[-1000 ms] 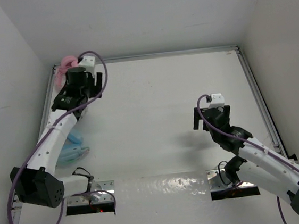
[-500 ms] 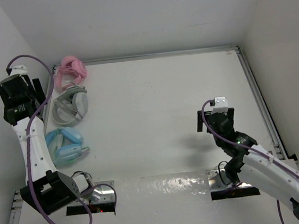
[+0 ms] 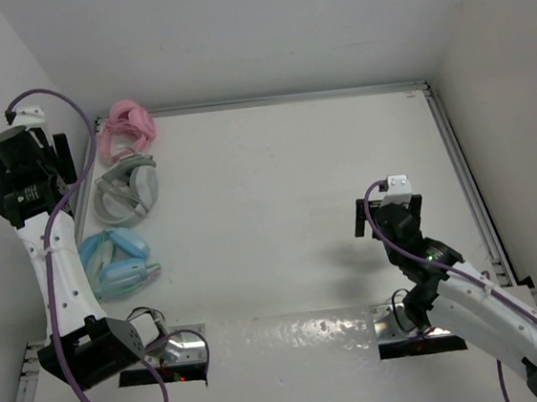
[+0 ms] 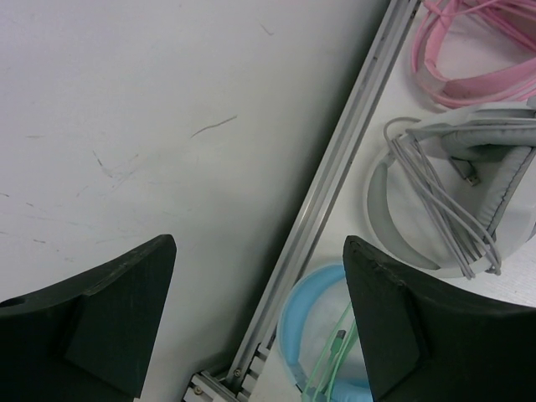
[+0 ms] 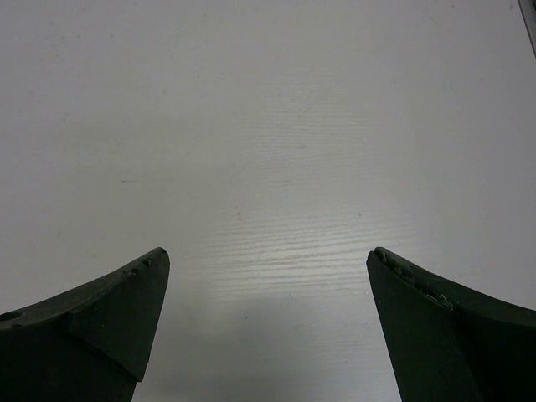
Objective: Wrap the headphones
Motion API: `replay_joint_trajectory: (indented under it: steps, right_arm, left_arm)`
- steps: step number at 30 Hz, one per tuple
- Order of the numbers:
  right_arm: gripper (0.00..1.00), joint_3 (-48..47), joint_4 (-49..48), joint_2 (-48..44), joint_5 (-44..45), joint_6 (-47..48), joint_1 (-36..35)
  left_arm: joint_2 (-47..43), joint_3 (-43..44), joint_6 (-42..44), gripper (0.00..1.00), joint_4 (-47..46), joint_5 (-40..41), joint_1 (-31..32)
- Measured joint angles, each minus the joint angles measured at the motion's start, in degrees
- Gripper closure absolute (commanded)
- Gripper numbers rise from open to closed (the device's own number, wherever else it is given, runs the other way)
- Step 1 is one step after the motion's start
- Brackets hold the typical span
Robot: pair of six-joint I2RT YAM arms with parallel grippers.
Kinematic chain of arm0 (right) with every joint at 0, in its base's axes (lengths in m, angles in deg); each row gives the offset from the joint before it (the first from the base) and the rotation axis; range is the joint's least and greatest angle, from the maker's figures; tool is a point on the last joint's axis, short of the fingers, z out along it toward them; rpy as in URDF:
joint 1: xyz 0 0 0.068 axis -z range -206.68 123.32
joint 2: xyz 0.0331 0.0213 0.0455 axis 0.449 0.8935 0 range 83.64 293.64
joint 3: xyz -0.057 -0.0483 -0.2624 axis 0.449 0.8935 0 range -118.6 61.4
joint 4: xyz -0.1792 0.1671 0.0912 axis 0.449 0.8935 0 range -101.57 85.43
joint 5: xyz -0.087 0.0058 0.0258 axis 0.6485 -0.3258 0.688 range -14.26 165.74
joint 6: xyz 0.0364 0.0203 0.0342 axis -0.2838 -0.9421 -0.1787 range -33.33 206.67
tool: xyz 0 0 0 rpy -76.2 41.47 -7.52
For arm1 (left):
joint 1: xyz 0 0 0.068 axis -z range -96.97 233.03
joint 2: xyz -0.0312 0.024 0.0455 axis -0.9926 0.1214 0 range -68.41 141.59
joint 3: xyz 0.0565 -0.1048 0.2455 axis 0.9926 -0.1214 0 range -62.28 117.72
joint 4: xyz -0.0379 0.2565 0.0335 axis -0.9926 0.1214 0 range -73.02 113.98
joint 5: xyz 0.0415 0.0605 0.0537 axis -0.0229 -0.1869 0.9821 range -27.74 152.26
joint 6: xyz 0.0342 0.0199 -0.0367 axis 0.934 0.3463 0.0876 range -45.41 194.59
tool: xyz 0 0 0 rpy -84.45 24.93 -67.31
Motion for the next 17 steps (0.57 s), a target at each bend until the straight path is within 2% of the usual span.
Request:
replay_joint_trajectory:
  steps: [17]
  right_arm:
    - [0.01,2.89,-3.93,-2.32,2.67,-2.62,0.00]
  left_arm:
    - [-0.02,1.81,0.66,0.21,2.38,-0.50,0.00]
